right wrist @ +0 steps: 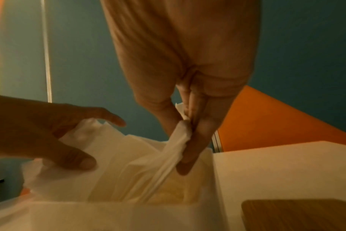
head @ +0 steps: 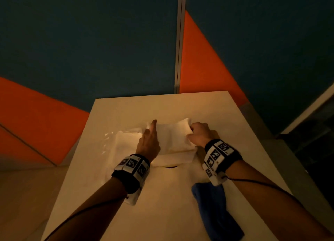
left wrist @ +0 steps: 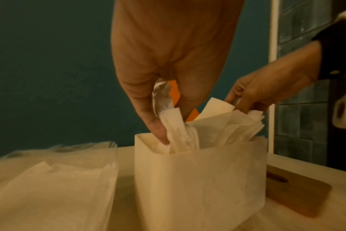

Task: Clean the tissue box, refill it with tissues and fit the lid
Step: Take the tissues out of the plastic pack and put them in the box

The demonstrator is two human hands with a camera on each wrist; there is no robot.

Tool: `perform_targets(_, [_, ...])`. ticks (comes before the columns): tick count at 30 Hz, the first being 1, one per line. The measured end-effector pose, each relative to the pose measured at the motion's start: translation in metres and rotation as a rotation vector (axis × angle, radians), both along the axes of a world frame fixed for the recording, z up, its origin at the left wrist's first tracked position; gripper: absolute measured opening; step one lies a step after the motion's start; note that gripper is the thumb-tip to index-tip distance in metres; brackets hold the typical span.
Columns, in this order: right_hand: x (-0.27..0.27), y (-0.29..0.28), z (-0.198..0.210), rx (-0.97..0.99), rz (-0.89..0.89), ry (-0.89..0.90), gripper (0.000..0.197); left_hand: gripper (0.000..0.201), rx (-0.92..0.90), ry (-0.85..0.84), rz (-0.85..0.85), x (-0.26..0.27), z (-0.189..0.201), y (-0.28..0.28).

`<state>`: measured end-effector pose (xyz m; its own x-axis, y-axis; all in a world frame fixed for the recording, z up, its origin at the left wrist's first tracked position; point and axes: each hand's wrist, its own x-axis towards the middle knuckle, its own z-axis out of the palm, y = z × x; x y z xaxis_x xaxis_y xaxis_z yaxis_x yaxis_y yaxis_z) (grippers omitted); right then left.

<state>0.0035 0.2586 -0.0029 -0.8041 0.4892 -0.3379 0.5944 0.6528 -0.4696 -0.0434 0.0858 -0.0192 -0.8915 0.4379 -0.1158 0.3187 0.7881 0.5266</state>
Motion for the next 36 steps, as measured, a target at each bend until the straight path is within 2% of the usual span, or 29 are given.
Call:
perform_targets(4, [0.001,0.003,0.004,0.02,0.028,0.009,0.029,0.046,-0.011,0.065,-0.019,0.0,0.005,0.001])
perform_targets(6, [0.003,0.006,0.006,0.028,0.026,0.0,0.029,0.038,-0.016,0.062,-0.01,-0.005,0.006,0.001])
perform_targets(10, [0.004,0.004,0.002,0.079,0.092,-0.052,0.036,0.037,-0.114,0.04,-0.083,-0.013,-0.007,0.003])
perform_targets(14, [-0.001,-0.005,-0.006,0.159,0.158,-0.065,0.039,0.035,-0.295,0.095,-0.149,-0.017,-0.019,0.007])
perform_targets(18, [-0.003,-0.01,-0.01,0.301,0.269,-0.051,0.04,0.038,-0.456,0.271,-0.162,-0.018,-0.017,0.006])
perform_targets(22, [-0.002,-0.01,-0.019,0.467,0.398,0.094,0.052,0.037,-0.474,0.474,-0.303,-0.017,-0.017,0.014])
perform_targets(24, [-0.005,-0.01,-0.02,0.527,0.545,0.123,0.047,0.035,-0.487,0.441,-0.374,-0.017,-0.02,0.019])
perform_targets(26, [-0.01,-0.012,-0.021,0.536,0.679,0.052,0.039,0.036,-0.529,0.332,-0.387,-0.017,-0.025,0.021])
perform_targets(28, [-0.014,-0.012,-0.022,0.492,0.699,-0.07,0.032,0.039,-0.593,0.245,-0.389,-0.02,-0.03,0.021])
perform_targets(31, [-0.017,-0.011,-0.023,0.459,0.697,-0.201,0.029,0.043,-0.702,0.222,-0.461,-0.026,-0.034,0.023])
perform_targets(36, [-0.022,-0.013,-0.025,0.444,0.694,-0.257,0.028,0.047,-0.769,0.14,-0.507,-0.037,-0.033,0.027])
